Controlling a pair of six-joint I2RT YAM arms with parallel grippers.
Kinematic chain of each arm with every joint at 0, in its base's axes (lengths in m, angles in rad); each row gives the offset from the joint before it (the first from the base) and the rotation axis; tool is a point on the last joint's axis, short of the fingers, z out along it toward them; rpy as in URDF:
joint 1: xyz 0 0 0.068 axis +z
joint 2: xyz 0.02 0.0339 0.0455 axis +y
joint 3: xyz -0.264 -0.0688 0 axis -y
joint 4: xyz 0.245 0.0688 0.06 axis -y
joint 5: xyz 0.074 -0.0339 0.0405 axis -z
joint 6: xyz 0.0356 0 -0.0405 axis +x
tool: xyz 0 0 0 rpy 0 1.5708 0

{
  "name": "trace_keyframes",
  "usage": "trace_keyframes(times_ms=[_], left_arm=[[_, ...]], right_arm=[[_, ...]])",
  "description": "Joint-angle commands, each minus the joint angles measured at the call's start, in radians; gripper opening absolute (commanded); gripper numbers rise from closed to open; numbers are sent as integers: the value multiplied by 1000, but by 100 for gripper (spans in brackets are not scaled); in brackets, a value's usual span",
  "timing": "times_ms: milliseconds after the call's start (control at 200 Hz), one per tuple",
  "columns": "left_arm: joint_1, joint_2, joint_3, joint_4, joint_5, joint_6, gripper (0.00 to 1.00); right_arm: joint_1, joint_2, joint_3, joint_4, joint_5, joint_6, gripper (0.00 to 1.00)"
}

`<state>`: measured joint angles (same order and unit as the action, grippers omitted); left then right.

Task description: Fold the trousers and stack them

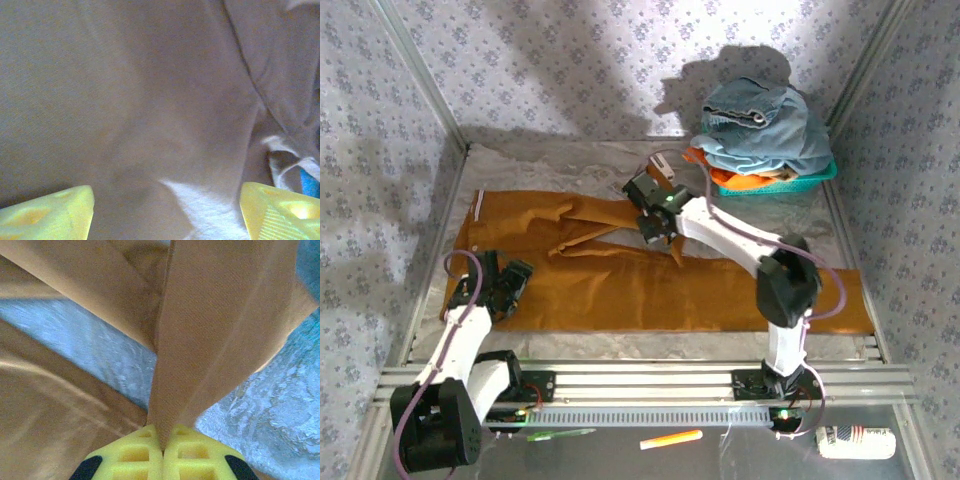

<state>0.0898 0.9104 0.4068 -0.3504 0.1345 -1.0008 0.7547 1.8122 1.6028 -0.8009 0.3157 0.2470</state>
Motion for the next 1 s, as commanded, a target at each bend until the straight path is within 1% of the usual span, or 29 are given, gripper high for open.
trace_keyframes(times_ms=[0,95,175,250,335,420,495,530,580,645,705,785,874,944,989,999], left_arm=[[7,-11,67,-17,20,36,77],[6,5,107,-17,36,55,76],[7,19,143,-23,43,71,76],[3,32,169,-16,52,81,76],[-9,56,200,0,65,88,75],[-38,98,238,10,62,96,76],[-68,140,274,21,61,105,75],[-81,165,293,25,60,109,75],[-100,197,314,30,57,114,76],[-118,234,334,41,57,115,75],[-127,260,350,40,60,118,75],[-132,274,360,40,56,121,75],[-144,269,360,48,39,124,74],[-179,271,370,54,16,149,74],[-225,283,397,37,-23,188,77],[-238,287,406,31,-37,196,77]], right_arm=[[-31,-158,54,-78,-119,32,0],[-77,-245,66,-106,-182,54,0],[-139,-322,62,-111,-244,75,0],[-219,-390,53,-111,-301,101,0],[-313,-453,30,-129,-299,124,0],[-442,-499,-11,-163,-276,137,0],[-552,-548,-90,-168,-171,148,0],[-611,-574,-144,-141,-153,151,0],[-712,-599,-218,-92,-184,176,0],[-806,-607,-278,-32,-290,185,0],[-810,-605,-291,-27,-346,183,0],[-760,-623,-307,-42,-340,177,0],[-699,-679,-351,-58,-345,172,0],[-634,-730,-392,-79,-314,175,0],[-605,-758,-402,-92,-293,185,0],[-599,-762,-427,-94,-292,187,0]])
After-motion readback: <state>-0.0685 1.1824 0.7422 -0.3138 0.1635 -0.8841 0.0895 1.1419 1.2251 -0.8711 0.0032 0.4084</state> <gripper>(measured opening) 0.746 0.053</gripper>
